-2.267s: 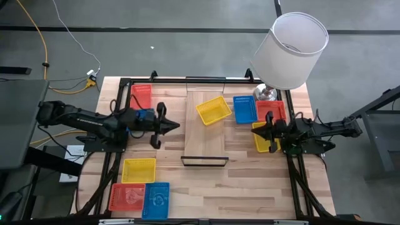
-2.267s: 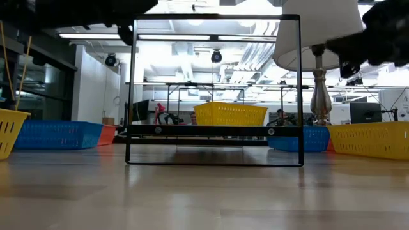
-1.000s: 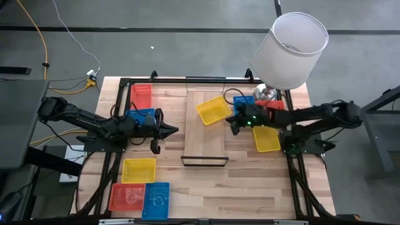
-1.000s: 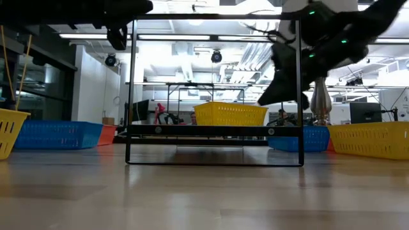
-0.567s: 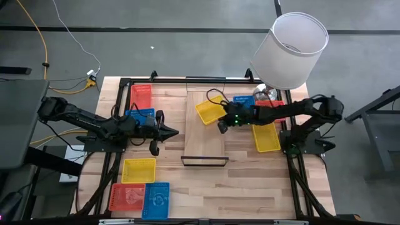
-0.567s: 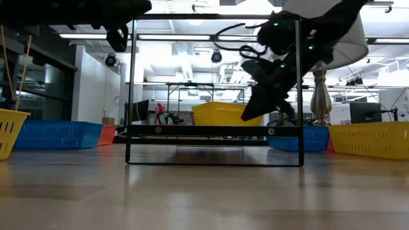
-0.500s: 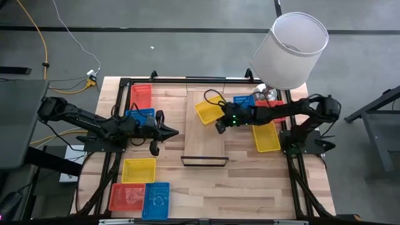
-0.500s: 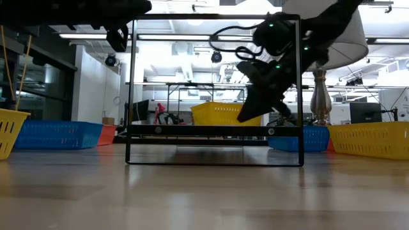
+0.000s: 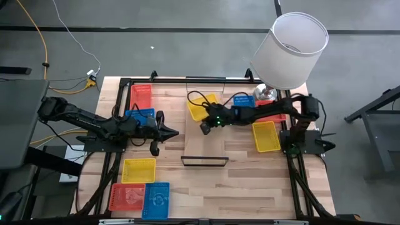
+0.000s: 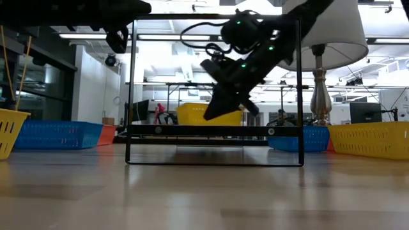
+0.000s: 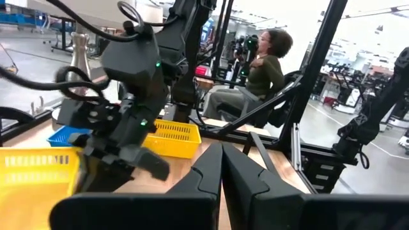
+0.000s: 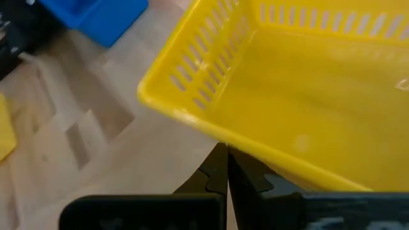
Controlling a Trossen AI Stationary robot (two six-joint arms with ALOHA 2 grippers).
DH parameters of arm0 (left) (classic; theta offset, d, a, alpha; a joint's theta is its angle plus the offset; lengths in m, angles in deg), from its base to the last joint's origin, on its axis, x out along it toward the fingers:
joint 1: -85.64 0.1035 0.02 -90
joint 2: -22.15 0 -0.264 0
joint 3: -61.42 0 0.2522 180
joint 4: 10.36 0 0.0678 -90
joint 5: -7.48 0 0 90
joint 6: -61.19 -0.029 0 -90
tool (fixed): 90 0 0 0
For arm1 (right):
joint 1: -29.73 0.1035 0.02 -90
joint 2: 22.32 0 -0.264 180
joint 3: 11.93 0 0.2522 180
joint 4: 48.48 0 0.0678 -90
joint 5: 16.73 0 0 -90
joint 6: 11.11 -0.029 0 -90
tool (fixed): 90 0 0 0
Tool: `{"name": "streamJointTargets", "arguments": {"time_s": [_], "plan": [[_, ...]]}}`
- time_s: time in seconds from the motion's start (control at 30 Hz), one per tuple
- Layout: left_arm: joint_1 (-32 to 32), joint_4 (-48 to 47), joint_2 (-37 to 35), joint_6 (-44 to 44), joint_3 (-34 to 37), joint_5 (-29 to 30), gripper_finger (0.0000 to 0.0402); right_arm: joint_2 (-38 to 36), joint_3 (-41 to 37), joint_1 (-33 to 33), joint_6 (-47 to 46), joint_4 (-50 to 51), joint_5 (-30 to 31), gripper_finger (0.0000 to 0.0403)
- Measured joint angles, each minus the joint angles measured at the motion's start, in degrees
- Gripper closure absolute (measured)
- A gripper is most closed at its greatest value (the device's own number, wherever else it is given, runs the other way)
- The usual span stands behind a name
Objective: Stack baskets on shelf by color
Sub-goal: Put the top left yellow bin on the shelf
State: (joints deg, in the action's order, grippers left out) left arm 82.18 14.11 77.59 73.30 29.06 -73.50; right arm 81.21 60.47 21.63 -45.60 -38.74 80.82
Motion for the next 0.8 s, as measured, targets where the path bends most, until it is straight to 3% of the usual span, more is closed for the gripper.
{"name": "streamJointTargets", "arguments": {"time_s": [0.23, 0.43, 0.6, 0.8], "plan": [[0.00, -1.43, 0.00, 1.23, 0.00, 0.02, 0.0401, 3.63, 4.16, 0.08, 1.26, 0.02, 0.14, 0.0403], [0.00, -5.46, 0.00, 1.23, 0.00, 1.43, 0.0401, 0.34, 4.34, 0.35, 4.07, 3.24, -0.26, 0.0403], [0.00, -11.43, 0.00, 1.27, -0.02, 8.62, 0.0401, -6.21, 4.34, 0.64, 6.49, 15.46, 0.57, 0.0403], [1.45, -19.85, 1.62, 6.52, -0.02, 21.57, 0.0401, -14.65, 4.34, 1.32, 7.77, 24.30, 12.65, 0.0403]]}}
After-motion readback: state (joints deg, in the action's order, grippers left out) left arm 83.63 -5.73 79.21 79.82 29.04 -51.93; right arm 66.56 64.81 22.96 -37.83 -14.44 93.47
